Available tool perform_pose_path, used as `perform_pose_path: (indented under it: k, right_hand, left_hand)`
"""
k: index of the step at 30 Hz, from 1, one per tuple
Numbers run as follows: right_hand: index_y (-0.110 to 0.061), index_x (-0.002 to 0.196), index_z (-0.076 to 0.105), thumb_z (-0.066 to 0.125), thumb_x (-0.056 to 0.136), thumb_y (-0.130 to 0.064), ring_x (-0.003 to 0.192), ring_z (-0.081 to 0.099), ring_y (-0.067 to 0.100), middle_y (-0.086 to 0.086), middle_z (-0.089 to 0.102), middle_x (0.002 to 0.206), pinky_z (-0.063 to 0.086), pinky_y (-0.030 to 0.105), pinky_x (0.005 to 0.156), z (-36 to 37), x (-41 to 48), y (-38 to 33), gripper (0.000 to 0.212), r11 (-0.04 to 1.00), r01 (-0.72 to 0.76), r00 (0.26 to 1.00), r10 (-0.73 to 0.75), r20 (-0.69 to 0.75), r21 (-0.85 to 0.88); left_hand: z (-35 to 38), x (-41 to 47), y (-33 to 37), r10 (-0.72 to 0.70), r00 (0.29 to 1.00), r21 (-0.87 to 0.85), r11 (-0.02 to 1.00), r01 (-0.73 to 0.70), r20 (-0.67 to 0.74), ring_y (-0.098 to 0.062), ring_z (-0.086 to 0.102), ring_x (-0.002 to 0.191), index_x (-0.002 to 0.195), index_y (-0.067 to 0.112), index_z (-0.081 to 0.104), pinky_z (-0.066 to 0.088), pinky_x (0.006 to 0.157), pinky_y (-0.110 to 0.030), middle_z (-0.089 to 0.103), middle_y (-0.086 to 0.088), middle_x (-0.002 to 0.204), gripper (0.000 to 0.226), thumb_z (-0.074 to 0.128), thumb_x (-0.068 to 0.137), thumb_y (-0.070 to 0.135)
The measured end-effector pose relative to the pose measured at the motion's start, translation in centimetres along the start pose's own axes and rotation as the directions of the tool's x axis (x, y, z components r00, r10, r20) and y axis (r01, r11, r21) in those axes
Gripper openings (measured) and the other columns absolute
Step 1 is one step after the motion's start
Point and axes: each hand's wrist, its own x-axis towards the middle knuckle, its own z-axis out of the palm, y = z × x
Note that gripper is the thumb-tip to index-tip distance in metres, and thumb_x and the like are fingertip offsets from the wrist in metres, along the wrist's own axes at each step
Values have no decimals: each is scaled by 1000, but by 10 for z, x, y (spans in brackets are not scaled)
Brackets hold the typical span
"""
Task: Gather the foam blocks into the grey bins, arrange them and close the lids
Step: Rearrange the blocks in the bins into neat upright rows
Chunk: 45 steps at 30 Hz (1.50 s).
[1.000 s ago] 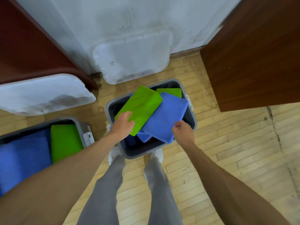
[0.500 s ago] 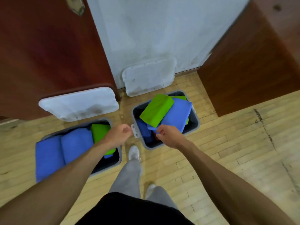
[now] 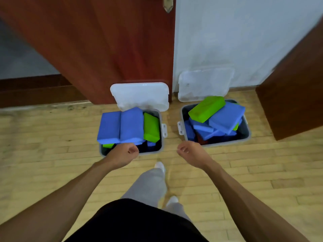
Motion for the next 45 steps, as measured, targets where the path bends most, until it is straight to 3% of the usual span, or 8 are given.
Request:
perform_pose_path:
  k: [9, 18, 23, 26, 31, 36, 40, 45]
  right_hand:
    - [-16, 106, 69, 56, 93, -29, 94, 63, 17, -2, 68, 102, 50, 30, 84, 64, 20, -71, 22, 997, 62, 997, -59, 57, -46]
    - [-15, 123, 57, 58, 93, -38, 106, 58, 18, 1, 61, 117, 44, 29, 91, 248, 209, -32, 38, 989, -53, 987, 73, -143, 136]
    - [-14, 142, 37, 58, 88, -53, 128, 45, 25, 6, 47, 137, 40, 33, 97, 316, 315, 1, 70, 931, -18, 912, 165, -376, 365]
    - [-17, 127, 52, 62, 88, -45, 105, 63, 18, -6, 63, 112, 51, 27, 76, 334, 352, 13, 49, 731, 118, 909, 192, -369, 672]
    - [-28, 113, 58, 61, 87, -46, 95, 66, 13, -11, 67, 106, 52, 39, 79, 339, 366, 27, 32, 616, 168, 946, 120, -302, 769]
    - [-30, 97, 67, 57, 86, -42, 96, 67, 17, -10, 74, 95, 50, 40, 86, 342, 346, 24, 19, 469, 66, 979, 140, -148, 881]
    - [-23, 124, 61, 62, 87, -45, 101, 69, 24, 2, 71, 115, 56, 36, 76, 347, 338, 17, 43, 291, 29, 996, 78, -54, 956]
    - [-25, 96, 69, 65, 80, -46, 81, 70, 21, -1, 74, 99, 54, 38, 73, 350, 346, 17, 26, 412, 19, 972, 206, -114, 911]
  left_hand:
    - [-24, -22, -85, -28, 985, -101, 995, 11, -168, -9, 59, 86, 91, 27, 64, 42, 71, -22, 63, 10, 90, 8, 57, 92, 25]
    - [52, 165, -246, 77, 947, -122, 985, -120, -310, -12, 59, 94, 106, 19, 64, 36, 69, -12, 61, 5, 100, 18, 57, 90, 15]
    - [90, 275, -327, 263, 806, 119, 964, -236, -531, -30, 53, 112, 121, 12, 61, 41, 96, -43, 58, -9, 116, 37, 51, 87, 24]
    - [101, 319, -340, 353, 697, 281, 934, -221, -624, -29, 47, 115, 124, 17, 60, 33, 96, -40, 56, -5, 122, 49, 41, 82, 34]
    - [107, 356, -330, 414, 568, 375, 907, -191, -712, -26, 40, 118, 125, 21, 55, 25, 95, -36, 57, -1, 122, 38, 41, 94, 38]
    - [92, 355, -329, 361, 699, 333, 925, -183, -617, -28, 34, 124, 139, 26, 41, 25, 101, -39, 50, -6, 128, 50, 42, 94, 48]
    - [75, 353, -334, 386, 769, 348, 910, -226, -510, -23, 33, 125, 140, 35, 40, 22, 101, -39, 48, 3, 130, 45, 37, 97, 49]
    - [67, 369, -351, 457, 743, 383, 878, -289, -489, -18, 28, 129, 142, 35, 37, 18, 105, -40, 44, 8, 134, 43, 37, 99, 34]
